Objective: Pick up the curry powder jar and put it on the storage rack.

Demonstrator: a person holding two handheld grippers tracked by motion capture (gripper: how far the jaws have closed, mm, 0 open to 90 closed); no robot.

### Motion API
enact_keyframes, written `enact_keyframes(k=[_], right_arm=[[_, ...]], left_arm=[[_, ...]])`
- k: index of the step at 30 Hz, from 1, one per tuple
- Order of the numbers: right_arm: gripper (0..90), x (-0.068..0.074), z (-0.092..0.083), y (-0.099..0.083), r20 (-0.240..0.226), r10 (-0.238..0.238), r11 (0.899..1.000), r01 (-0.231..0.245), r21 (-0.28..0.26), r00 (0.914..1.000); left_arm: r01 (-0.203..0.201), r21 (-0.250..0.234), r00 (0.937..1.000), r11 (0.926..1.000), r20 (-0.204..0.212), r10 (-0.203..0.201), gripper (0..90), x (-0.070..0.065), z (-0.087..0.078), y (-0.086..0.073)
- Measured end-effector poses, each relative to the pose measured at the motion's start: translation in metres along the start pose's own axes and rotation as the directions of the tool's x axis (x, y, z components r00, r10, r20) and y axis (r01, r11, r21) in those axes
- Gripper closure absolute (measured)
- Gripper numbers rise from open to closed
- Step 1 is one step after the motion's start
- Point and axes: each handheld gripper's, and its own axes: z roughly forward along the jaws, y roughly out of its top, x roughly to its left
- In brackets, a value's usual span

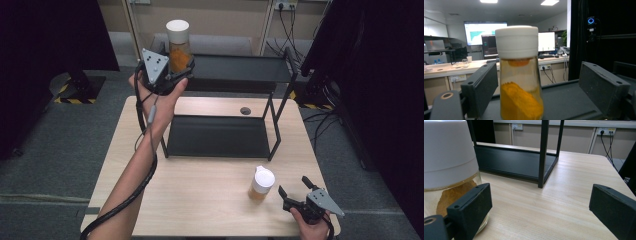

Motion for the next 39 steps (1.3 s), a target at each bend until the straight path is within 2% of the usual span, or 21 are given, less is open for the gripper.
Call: enact_keyframes(k=[17, 21, 27, 28, 39], right_arm=[[4.8, 0.0, 0.0, 0.001, -0.002, -0.004, 1.0, 0.004, 0.003, 1.0], [4.8, 0.0, 0.0, 0.001, -0.002, -0.007, 1.0, 0.007, 0.004, 1.0], [4.8, 0.0, 0.001, 0.001, -0.003, -0.007, 1.0, 0.007, 0.005, 1.0], [4.8, 0.0, 0.001, 0.001, -0.003, -0.008, 1.0, 0.008, 0.005, 1.0], [4.8, 0.0, 0.001, 0.001, -0.003, -0.011, 1.0, 0.011, 0.006, 0.9999]], left_arm=[[-0.012, 0.003, 0.9978, 0.9999, 0.066, 0.012, 15.6, -0.007, -0.034, -0.025], [0.005, -0.002, 0.9973, 1.0, 0.073, -0.005, 15.3, -0.008, -0.043, -0.035], [0.016, 0.016, 0.9963, 0.9997, 0.084, -0.017, 15.3, -0.009, -0.05, -0.05], [0.025, 0.009, 0.9963, 0.9997, 0.082, -0.025, 15.2, -0.009, -0.052, -0.056], [0.022, 0.011, 0.9962, 0.9997, 0.084, -0.023, 15.2, -0.007, -0.067, -0.079]])
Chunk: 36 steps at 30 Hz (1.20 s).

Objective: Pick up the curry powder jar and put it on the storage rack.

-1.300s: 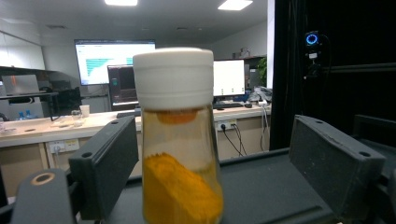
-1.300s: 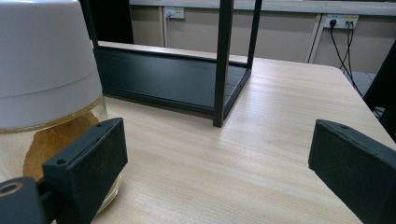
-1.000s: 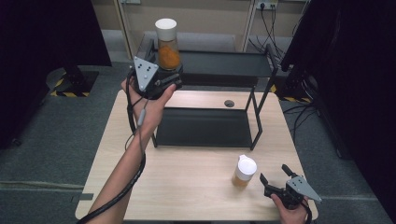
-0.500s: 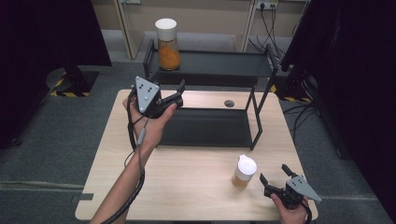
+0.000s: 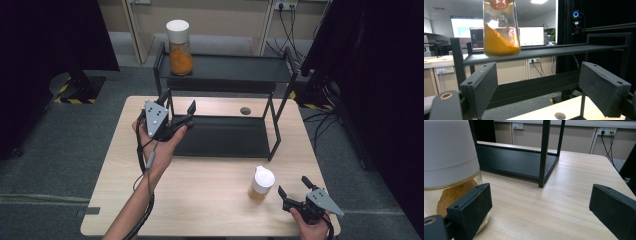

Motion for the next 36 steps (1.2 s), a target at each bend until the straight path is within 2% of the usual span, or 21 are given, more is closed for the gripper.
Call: enact_keyframes(k=[12, 21, 36], right_arm=[[4.8, 0.001, 0.0, -0.001, 0.002, 0.002, 1.0, -0.002, -0.004, 1.0], [4.8, 0.0, 0.0, -0.001, 0.001, 0.002, 1.0, -0.002, -0.004, 1.0], [4.8, 0.0, 0.0, -0.001, 0.001, 0.005, 1.0, -0.005, -0.005, 1.0]], left_arm=[[-0.001, 0.04, 0.9999, 0.9992, 0.014, 0.0, 15.1, 0.0, -0.014, -0.021], [0.006, 0.043, 0.9999, 0.999, 0.012, -0.006, 15.0, -0.001, -0.024, -0.039], [0.01, 0.083, 0.9998, 0.9965, 0.014, -0.011, 15.0, -0.001, -0.036, -0.061]])
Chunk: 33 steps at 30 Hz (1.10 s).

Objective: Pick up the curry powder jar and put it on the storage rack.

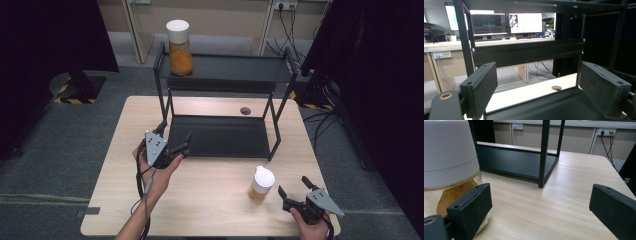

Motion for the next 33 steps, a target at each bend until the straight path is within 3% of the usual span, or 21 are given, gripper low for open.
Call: enact_keyframes(k=[33], right_arm=[[4.8, 0.001, 0.0, 0.0, 0.003, -0.009, 1.0, 0.009, 0.002, 1.0]], left_arm=[[0.049, 0.091, 0.9985, 0.9946, 0.022, -0.051, 14.7, -0.005, -0.019, -0.058]])
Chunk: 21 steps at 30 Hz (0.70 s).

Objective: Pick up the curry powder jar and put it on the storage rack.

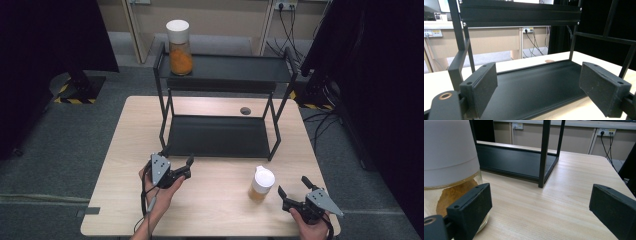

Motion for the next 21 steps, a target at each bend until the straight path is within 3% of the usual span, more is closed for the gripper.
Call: enact_keyframes(k=[6, 15, 21], right_arm=[[4.8, 0.0, 0.0, 0.0, 0.001, -0.001, 1.0, 0.001, -0.001, 1.0], [4.8, 0.001, 0.0, 0.0, 0.001, -0.005, 1.0, 0.005, -0.002, 1.0], [4.8, 0.0, 0.0, -0.001, 0.0, -0.004, 1.0, 0.004, -0.003, 1.0]], left_arm=[[-0.002, 0.02, 1.0, 0.9998, 0.003, 0.002, 14.5, -0.001, -0.002, -0.009], [0.033, 0.065, 0.9994, 0.9974, 0.009, -0.034, 14.3, -0.003, -0.003, -0.032], [0.028, 0.084, 0.9996, 0.9961, 0.007, -0.029, 14.1, -0.002, -0.004, -0.037]])
